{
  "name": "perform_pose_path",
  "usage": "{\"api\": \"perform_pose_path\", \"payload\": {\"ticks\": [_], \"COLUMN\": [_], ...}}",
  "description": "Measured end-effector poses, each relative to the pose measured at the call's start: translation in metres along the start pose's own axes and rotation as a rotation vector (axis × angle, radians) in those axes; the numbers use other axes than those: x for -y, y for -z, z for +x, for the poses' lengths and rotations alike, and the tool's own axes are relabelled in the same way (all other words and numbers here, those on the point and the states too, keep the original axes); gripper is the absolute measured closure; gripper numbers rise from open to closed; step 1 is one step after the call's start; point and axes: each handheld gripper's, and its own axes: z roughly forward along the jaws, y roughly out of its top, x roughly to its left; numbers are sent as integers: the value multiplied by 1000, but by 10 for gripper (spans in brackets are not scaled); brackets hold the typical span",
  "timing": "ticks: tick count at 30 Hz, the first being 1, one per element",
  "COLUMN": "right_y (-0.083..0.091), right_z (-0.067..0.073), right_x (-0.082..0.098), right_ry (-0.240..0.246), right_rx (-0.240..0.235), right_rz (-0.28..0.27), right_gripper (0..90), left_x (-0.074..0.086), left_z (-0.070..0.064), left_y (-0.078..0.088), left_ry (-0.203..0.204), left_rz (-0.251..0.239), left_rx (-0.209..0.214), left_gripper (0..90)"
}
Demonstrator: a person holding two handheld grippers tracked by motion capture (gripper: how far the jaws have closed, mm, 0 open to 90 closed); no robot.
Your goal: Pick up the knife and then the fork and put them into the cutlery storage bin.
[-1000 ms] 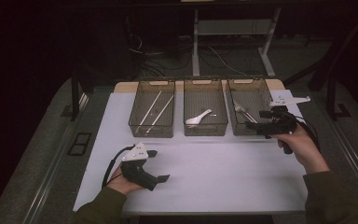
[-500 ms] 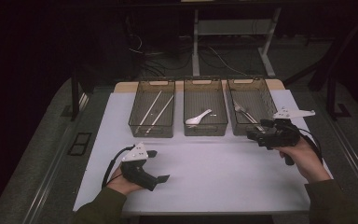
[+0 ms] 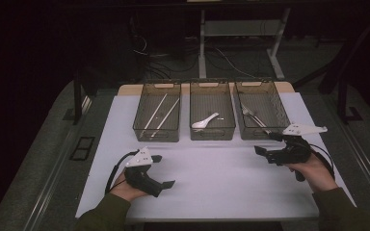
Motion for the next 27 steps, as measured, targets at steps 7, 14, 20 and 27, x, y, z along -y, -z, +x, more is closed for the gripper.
{"api": "perform_pose_path", "payload": {"ticks": [7,14,20,27], "right_y": [1,2,3,4], "right_z": [5,11,17,22], "right_x": [14,26,36,50], "right_ry": [2,-2,19,22], "right_rx": [-2,-11,-30,-54], "right_rz": [4,-11,-20,-37], "right_gripper": [180,180,180,180], "left_x": [0,0,0,0], "left_z": [-1,-1,-1,-1], "left_y": [0,1,1,1], "left_ry": [0,-1,-4,-2], "left_rz": [-2,-3,-1,-3], "left_rx": [-1,-1,-3,-3], "left_gripper": [0,0,0,0]}}
